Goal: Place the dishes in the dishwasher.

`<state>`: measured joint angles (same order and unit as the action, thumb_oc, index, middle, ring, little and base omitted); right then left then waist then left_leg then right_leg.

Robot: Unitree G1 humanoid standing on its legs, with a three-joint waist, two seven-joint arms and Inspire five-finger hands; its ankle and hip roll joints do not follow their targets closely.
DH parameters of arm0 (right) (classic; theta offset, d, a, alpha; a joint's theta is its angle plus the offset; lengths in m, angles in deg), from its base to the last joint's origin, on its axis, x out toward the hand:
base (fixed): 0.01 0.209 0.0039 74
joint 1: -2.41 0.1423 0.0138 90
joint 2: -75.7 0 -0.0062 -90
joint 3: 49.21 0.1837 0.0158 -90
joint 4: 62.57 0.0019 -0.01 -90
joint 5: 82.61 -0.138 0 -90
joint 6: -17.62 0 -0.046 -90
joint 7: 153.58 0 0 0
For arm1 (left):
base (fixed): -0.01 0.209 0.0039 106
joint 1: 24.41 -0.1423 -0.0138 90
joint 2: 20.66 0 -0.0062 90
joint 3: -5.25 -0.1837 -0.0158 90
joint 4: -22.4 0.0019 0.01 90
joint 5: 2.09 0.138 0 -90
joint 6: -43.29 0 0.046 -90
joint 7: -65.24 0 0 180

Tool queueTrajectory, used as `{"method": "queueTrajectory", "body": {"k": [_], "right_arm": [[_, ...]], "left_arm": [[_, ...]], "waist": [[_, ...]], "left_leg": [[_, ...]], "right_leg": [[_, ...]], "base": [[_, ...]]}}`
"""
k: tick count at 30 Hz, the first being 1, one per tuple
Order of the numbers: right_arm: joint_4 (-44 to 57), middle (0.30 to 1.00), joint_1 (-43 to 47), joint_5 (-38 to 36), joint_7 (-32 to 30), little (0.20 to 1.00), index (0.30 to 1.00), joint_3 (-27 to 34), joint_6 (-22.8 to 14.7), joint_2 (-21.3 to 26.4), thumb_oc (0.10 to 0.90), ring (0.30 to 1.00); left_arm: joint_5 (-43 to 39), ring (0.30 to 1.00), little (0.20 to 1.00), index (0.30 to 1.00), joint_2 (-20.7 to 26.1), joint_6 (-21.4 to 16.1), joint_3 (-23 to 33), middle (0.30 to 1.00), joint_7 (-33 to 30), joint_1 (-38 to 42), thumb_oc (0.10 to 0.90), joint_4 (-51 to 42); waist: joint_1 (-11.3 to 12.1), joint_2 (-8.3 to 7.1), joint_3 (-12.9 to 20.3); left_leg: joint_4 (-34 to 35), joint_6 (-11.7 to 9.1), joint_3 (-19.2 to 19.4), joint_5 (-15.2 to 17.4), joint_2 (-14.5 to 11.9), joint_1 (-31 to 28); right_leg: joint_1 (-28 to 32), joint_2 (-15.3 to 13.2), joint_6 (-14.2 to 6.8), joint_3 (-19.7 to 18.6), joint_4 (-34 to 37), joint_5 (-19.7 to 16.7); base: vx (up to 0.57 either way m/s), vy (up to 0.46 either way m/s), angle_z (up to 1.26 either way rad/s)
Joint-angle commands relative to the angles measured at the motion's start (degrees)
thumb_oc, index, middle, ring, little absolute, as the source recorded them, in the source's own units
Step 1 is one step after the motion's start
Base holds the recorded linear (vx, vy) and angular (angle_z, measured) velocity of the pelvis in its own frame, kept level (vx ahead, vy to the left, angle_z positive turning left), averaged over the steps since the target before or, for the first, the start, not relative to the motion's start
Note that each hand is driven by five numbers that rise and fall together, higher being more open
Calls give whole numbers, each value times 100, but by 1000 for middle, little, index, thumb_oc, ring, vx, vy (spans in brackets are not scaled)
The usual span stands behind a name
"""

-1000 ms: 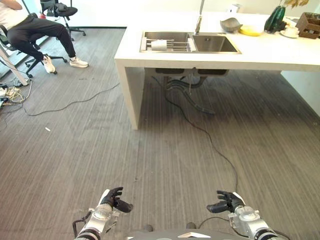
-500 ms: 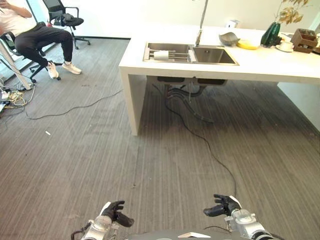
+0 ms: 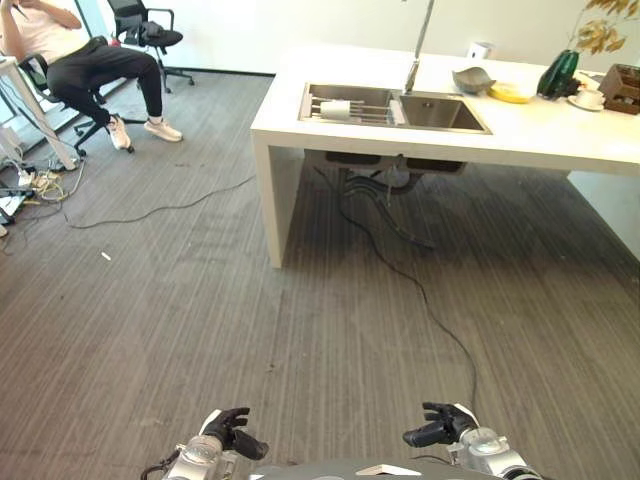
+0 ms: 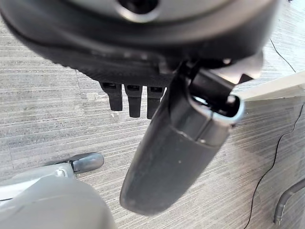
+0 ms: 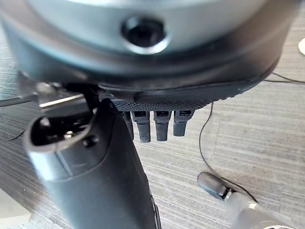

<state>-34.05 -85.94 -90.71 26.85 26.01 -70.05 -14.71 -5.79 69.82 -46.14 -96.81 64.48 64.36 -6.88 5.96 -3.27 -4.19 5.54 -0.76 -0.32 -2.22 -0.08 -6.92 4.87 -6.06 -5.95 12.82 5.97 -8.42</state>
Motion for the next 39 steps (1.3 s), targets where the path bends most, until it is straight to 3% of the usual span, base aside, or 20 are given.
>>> {"method": "queueTrajectory", "body": {"k": [1,6,10,11,12,16,19,21,23,26,28,29,31,32,33,34,36,37,38,39], "right_arm": [[81,900,669,-155,-65,900,900,180,-161,334,800,900],[110,900,705,-147,-78,900,900,234,-154,361,800,900],[233,900,756,-64,-71,900,900,322,-100,426,800,900],[234,900,759,-64,-71,900,900,322,-99,427,800,900],[287,900,752,-97,-72,900,900,353,-78,429,800,900],[617,900,569,98,-163,900,900,377,-133,596,800,900],[644,900,552,80,-270,900,900,392,-131,584,800,900],[553,900,560,133,-271,900,900,373,-115,529,800,900],[459,900,592,317,-241,900,900,279,-107,525,800,900],[460,900,503,545,-139,900,900,143,-100,547,800,900],[357,900,415,585,-96,900,900,115,-85,523,800,900],[307,900,363,602,-68,900,900,118,-71,511,800,900],[212,900,247,584,-38,900,900,158,-60,487,800,900],[139,900,129,601,-16,900,900,161,-55,505,800,900],[136,900,77,547,-21,900,900,218,-38,531,800,900],[137,900,78,547,-20,900,900,219,-37,528,800,900],[107,900,15,444,-94,900,900,312,-33,597,800,900],[118,900,-7,373,-146,900,900,368,-44,627,800,900],[91,900,-10,335,-205,900,900,398,-34,647,800,900],[47,900,-8,287,-239,900,900,439,-46,656,800,900]], "left_arm": [[-134,900,900,900,69,-162,-82,900,-24,737,800,-139],[-156,900,900,900,138,-154,-45,900,-54,695,800,-394],[-158,900,900,900,208,-82,-54,900,-83,712,800,-963],[-157,900,900,900,207,-79,-53,900,-83,713,800,-965],[-111,900,900,900,256,-43,-72,900,-120,745,800,-1050],[355,900,900,900,421,-80,-152,900,-367,845,800,-1435],[478,900,900,900,455,-70,-257,900,-487,1117,800,-1447],[516,900,900,900,505,-67,-285,900,-566,1217,800,-1497],[476,900,900,900,538,-93,-248,900,-590,1173,800,-1577],[386,900,900,900,529,-129,-170,900,-548,1010,800,-1779],[218,900,900,900,489,-158,-60,900,-521,814,800,-1871],[139,900,900,900,459,-176,-4,900,-489,705,800,-1929],[-79,900,900,900,424,-217,120,900,-418,502,800,-2146],[-223,900,900,900,454,-185,201,900,-372,386,800,-2363],[-283,900,900,900,527,-155,244,900,-334,370,800,-2575],[-283,900,900,900,532,-151,245,900,-333,370,800,-2580],[-471,900,900,900,598,-153,355,900,-399,454,800,-2992],[-598,900,900,900,621,-174,414,900,-469,563,800,-3225],[-628,900,900,900,647,-226,417,900,-570,706,800,-3330],[-589,900,900,900,676,-244,398,900,-643,890,800,-3502]], "waist": [[149,240,-331],[201,217,-350],[171,320,-639],[173,313,-645],[80,348,-759],[-149,322,-733],[-353,304,-874],[-426,321,-894],[-425,295,-857],[-442,267,-679],[-478,326,-515],[-492,376,-455],[-520,490,-326],[-489,548,-283],[-472,515,-318],[-486,491,-301],[-408,383,-472],[-339,312,-631],[-330,199,-702],[-266,238,-757]], "left_leg": [[-145,20,-126,463,126,100],[-394,128,-102,604,204,205],[-986,425,-195,910,335,255],[-998,430,-191,916,346,260],[-1097,487,-308,971,370,183],[-788,391,-779,979,357,-118],[-539,249,-1164,1002,297,-363],[-431,156,-1242,1128,198,-593],[-420,106,-1210,1261,149,-745],[-423,32,-1165,1447,1,-907],[-533,-31,-1122,1568,-251,-1019],[-647,-53,-1112,1537,-355,-1025],[-1173,-152,-1091,1143,-541,-916],[-2086,-220,-991,595,-603,-618],[-2900,-244,-934,122,-622,-204],[-2896,-243,-950,94,-597,-170],[-4437,-211,-838,-419,-514,605],[-5140,-194,-740,-497,-432,1066],[-5378,-152,-503,-505,-479,1424],[-5399,-97,-385,-238,-457,1705]], "right_leg": [[314,-83,-280,27,-272,938],[86,-225,-313,-30,-783,1043],[-671,-551,-376,-110,-2731,970],[-686,-565,-382,-120,-2763,985],[-1002,-553,-367,-331,-3300,751],[-1409,-259,-312,-957,-2500,759],[-1785,-387,-510,-1288,-1605,141],[-1798,-600,-601,-930,-1118,-161],[-1854,-720,-672,-540,-1075,-365],[-1752,-687,-609,-361,-1242,-163],[-1810,-501,-490,-353,-1544,150],[-1824,-425,-433,-322,-1680,277],[-1703,-240,-290,-236,-1783,527],[-1351,-4,-98,-245,-1716,785],[-1135,84,29,-287,-1623,893],[-1151,58,28,-278,-1602,870],[-812,124,272,-358,-1472,1011],[-647,141,350,-368,-1401,1040],[-508,102,404,-355,-1325,1071],[-385,164,435,-377,-1291,1135]], "base": [[-9,69,-1],[-11,92,-5],[-44,164,-9],[40,96,8],[85,42,18],[167,-78,41],[174,-169,74],[246,-149,82],[221,-131,32],[325,-208,8],[348,-230,5],[332,-227,3],[394,-298,-11],[410,-386,-18],[294,-301,-10],[158,-247,-23],[173,-323,-39],[197,-384,-29],[216,-287,-2],[274,-156,33]]}}
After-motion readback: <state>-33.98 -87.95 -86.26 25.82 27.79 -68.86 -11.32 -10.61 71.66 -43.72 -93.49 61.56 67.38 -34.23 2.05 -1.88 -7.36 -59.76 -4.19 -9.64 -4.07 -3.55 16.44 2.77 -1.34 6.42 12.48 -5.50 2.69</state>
